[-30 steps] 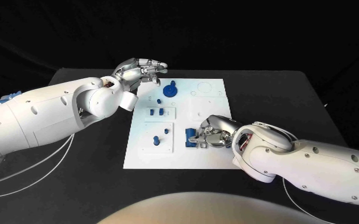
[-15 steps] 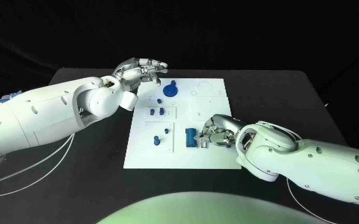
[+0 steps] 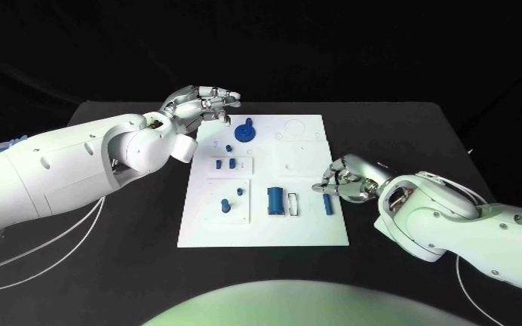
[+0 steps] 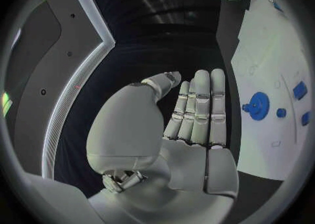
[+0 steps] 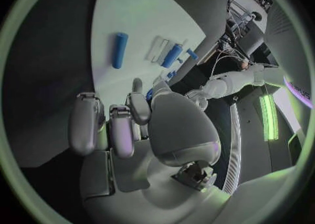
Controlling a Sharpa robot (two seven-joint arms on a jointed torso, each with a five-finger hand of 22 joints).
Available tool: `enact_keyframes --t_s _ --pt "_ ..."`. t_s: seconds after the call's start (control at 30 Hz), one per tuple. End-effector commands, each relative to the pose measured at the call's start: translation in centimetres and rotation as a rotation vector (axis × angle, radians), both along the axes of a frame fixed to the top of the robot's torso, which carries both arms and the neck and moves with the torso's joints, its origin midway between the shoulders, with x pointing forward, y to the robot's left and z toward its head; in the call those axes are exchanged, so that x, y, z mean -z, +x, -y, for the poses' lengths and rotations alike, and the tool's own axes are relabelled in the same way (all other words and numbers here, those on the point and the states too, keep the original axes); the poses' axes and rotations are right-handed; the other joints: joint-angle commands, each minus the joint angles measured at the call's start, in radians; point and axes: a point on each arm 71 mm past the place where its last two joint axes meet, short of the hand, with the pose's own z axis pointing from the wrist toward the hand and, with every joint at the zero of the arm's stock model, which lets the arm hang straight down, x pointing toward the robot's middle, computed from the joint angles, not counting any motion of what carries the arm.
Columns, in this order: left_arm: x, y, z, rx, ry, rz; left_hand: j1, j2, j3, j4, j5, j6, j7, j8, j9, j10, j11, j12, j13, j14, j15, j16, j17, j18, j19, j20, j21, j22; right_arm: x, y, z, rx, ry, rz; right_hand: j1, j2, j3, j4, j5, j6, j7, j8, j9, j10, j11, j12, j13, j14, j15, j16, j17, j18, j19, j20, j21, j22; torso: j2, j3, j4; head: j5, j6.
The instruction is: Assemble the parts on the task board
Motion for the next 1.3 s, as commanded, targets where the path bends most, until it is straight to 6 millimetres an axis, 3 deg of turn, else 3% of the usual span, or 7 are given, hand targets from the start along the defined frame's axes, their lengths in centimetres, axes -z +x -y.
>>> enact_keyframes --t_s 0.03,0.37,0.8,1.0,1.13,1.3 --pt "-0.1 -0.1 0.2 0.013 -0.007 0.006 -0.008 0.002 -0.001 0.006 0.004 -0.009 -0.001 0.007 0.002 -0.006 0.001 0.005 -0.002 -0.006 0.000 -0.003 -0.002 0.006 0.002 0.004 -0.007 -0.003 0.0 0.0 1.1 0.003 -0.020 0.016 -0.001 -0.010 0.004 0.001 -0.003 -0.005 0.003 -0.008 -0.002 -0.011 0.002 -0.009 -0.003 0.075 0.007 0.003 0.099 -0.014 0.005 0.009 -0.002 0.188 0.001 0.0007 -0.0013 -0.008 0.001" --pt "-0.1 -0.1 0.2 0.015 -0.008 0.006 -0.008 0.002 -0.001 0.006 0.004 -0.009 -0.001 0.007 0.002 -0.006 0.001 0.005 -0.002 -0.006 0.000 -0.003 -0.002 0.006 0.002 0.004 -0.007 -0.003 1.5 -0.7 2.9 0.025 -0.118 -0.024 -0.015 -0.027 -0.004 0.005 -0.022 0.011 0.005 -0.014 -0.006 -0.013 0.005 -0.013 -0.005 0.074 0.010 0.002 0.098 -0.014 0.006 0.014 -0.001 0.189 0.000 0.0023 -0.0032 -0.015 0.000" --pt "-0.1 -0.2 0.2 0.017 -0.008 0.005 -0.009 0.002 -0.002 0.007 0.004 -0.009 -0.001 0.007 0.002 -0.006 0.001 0.006 -0.002 -0.006 0.000 -0.003 -0.002 0.006 0.002 0.005 -0.007 -0.004 3.1 -1.2 1.5 0.009 -0.146 -0.058 -0.016 -0.031 -0.005 0.003 -0.025 0.018 0.003 -0.014 -0.006 -0.012 0.004 -0.012 -0.004 0.074 0.010 0.002 0.098 -0.013 0.005 0.015 -0.003 0.188 0.002 -0.0011 0.0020 -0.015 -0.001" --pt "0.0 -0.2 0.1 0.017 -0.008 0.004 -0.009 0.002 -0.002 0.007 0.004 -0.009 -0.001 0.007 0.002 -0.006 0.001 0.006 -0.002 -0.006 0.000 -0.003 -0.002 0.006 0.002 0.005 -0.007 -0.004 3.6 -1.1 1.0 -0.008 -0.160 -0.066 0.021 -0.039 0.010 -0.005 -0.022 0.023 0.000 -0.021 -0.008 -0.013 0.000 -0.014 -0.005 0.074 0.007 0.001 0.098 -0.013 0.005 0.014 -0.004 0.188 0.001 -0.0013 -0.0013 -0.011 -0.004" --pt "0.0 -0.2 0.1 0.018 -0.008 0.004 -0.009 0.002 -0.002 0.007 0.004 -0.009 -0.001 0.007 0.002 -0.006 0.001 0.006 -0.002 -0.006 0.000 -0.003 -0.002 0.006 0.002 0.005 -0.007 -0.004 3.9 -1.2 0.6 -0.025 -0.178 -0.069 0.067 -0.049 0.029 -0.013 -0.018 0.028 -0.003 -0.028 -0.011 -0.014 -0.002 -0.015 -0.004 0.074 0.005 0.001 0.098 -0.013 0.005 0.012 -0.004 0.188 0.001 -0.0007 -0.0001 -0.010 -0.005" --pt "0.0 -0.2 0.1 0.017 -0.007 0.003 -0.009 0.002 -0.002 0.007 0.004 -0.009 -0.001 0.007 0.002 -0.006 0.001 0.006 -0.002 -0.006 0.000 -0.003 -0.002 0.006 0.002 0.005 -0.007 -0.004 4.3 -1.3 0.2 -0.064 -0.230 -0.078 0.122 -0.080 0.049 -0.025 -0.013 0.042 -0.006 -0.034 -0.013 -0.016 -0.005 -0.018 -0.004 0.074 0.002 0.000 0.096 -0.013 0.006 0.009 -0.003 0.189 0.000 -0.0005 -0.0005 -0.010 -0.007"
